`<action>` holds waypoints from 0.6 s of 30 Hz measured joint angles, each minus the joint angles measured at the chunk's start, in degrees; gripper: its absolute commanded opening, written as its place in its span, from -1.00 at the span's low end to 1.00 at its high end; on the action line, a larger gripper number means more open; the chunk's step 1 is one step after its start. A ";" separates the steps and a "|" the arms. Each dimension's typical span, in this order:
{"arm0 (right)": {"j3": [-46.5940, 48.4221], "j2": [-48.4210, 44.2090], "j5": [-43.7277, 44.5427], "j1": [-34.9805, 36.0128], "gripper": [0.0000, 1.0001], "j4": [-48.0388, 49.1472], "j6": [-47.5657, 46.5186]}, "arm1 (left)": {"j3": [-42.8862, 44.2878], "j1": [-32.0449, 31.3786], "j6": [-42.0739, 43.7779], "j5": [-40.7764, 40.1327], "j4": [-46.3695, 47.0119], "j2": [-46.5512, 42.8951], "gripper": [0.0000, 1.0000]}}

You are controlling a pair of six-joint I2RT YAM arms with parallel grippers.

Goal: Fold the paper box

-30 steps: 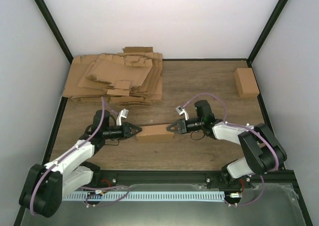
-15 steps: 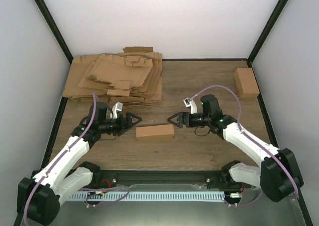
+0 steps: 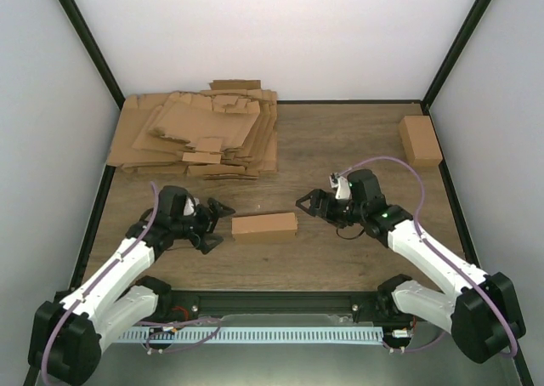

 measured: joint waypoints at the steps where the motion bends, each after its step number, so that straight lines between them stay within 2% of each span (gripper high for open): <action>1: 0.00 -0.07 0.35 0.00 1.00 0.00 0.13 | 0.59 -0.26 -1.60 -0.81 -1.01 0.02 1.00; 5: -0.17 -0.74 1.73 0.00 1.00 -0.09 0.13 | 5.33 -2.58 -5.29 -6.29 -5.29 -0.31 1.00; 9: -0.39 -2.36 3.10 0.00 1.00 -0.50 -0.96 | 14.29 -6.99 -2.32 -12.26 -7.93 2.21 0.75; 10: -0.39 -2.89 3.28 0.00 1.00 -0.66 -1.70 | 17.84 -8.41 0.87 -13.77 -8.61 4.48 0.70; 12: -0.39 -4.28 3.48 -0.02 1.00 -1.03 -3.76 | 22.82 -10.75 7.98 -15.98 -9.01 8.28 0.73; 15: -0.39 -7.15 3.41 0.00 1.00 -1.27 -7.32 | 27.08 -15.04 22.43 -20.06 -9.07 11.58 0.82; 16: -0.39 -8.31 3.39 0.00 1.00 -1.27 -8.44 | 27.71 -16.31 27.26 -21.20 -9.35 12.04 0.96; 18: -0.39 -10.58 3.08 0.00 0.99 -1.29 -10.54 | 28.46 -17.42 35.69 -21.33 -9.84 13.05 1.00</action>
